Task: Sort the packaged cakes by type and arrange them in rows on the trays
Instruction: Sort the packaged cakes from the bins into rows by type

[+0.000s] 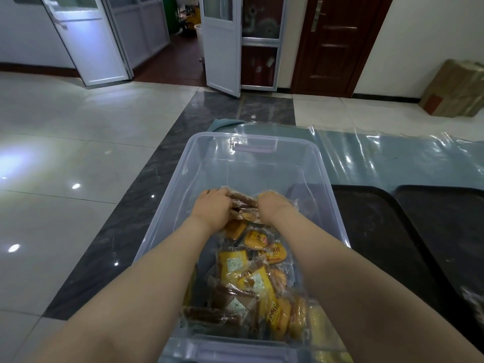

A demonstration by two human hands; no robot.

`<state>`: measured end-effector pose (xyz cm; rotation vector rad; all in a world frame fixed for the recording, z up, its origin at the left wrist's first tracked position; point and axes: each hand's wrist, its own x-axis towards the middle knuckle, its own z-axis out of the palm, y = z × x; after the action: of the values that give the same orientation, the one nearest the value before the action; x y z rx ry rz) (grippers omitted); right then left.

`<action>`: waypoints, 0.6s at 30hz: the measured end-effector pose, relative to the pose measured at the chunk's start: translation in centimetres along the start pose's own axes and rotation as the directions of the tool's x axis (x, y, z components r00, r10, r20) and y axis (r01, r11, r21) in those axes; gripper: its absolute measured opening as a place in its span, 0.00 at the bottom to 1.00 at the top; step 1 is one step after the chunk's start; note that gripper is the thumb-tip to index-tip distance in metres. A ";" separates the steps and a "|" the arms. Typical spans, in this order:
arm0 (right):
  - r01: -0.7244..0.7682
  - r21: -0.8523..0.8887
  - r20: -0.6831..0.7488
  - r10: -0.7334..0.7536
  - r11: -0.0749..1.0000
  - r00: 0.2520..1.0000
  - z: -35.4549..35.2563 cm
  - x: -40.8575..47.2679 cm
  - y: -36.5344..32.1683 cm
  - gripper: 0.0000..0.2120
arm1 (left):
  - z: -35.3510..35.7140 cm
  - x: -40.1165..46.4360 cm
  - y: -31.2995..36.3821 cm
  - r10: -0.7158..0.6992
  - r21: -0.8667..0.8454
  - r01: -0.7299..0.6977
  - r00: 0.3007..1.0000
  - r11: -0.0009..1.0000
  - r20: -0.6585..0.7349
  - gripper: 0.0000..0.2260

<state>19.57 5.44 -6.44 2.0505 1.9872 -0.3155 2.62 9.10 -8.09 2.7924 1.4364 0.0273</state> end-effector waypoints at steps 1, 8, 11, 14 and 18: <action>0.001 0.023 0.006 -0.001 1.000 1.000 -0.3 0.0 0.1 0.07 | -0.5 0.2 0.0 -0.003 -0.004 0.003 1.000 1.000 0.005 0.10; -0.026 0.116 0.007 0.025 0.993 1.000 -2.8 -1.3 0.7 0.12 | -4.0 0.6 -0.7 -0.039 -0.103 0.048 0.995 0.993 0.095 0.06; -0.022 0.224 -0.026 0.029 0.974 0.999 -4.0 -2.1 1.3 0.07 | -5.6 0.1 -1.2 -0.053 -0.158 0.069 0.993 0.985 0.103 0.07; 0.005 0.334 -0.071 0.020 0.943 0.997 -4.9 -3.0 2.3 0.07 | -7.5 -0.7 -1.2 -0.047 -0.200 0.059 0.997 0.978 0.064 0.09; 0.052 0.467 -0.160 0.026 0.883 0.987 -5.6 -4.7 3.6 0.11 | -9.5 -1.7 -0.8 -0.021 -0.288 0.029 0.999 0.957 0.029 0.09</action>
<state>22.80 2.83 0.58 2.4163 2.1866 -0.7206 0.82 8.08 1.35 2.5299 1.3390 0.1844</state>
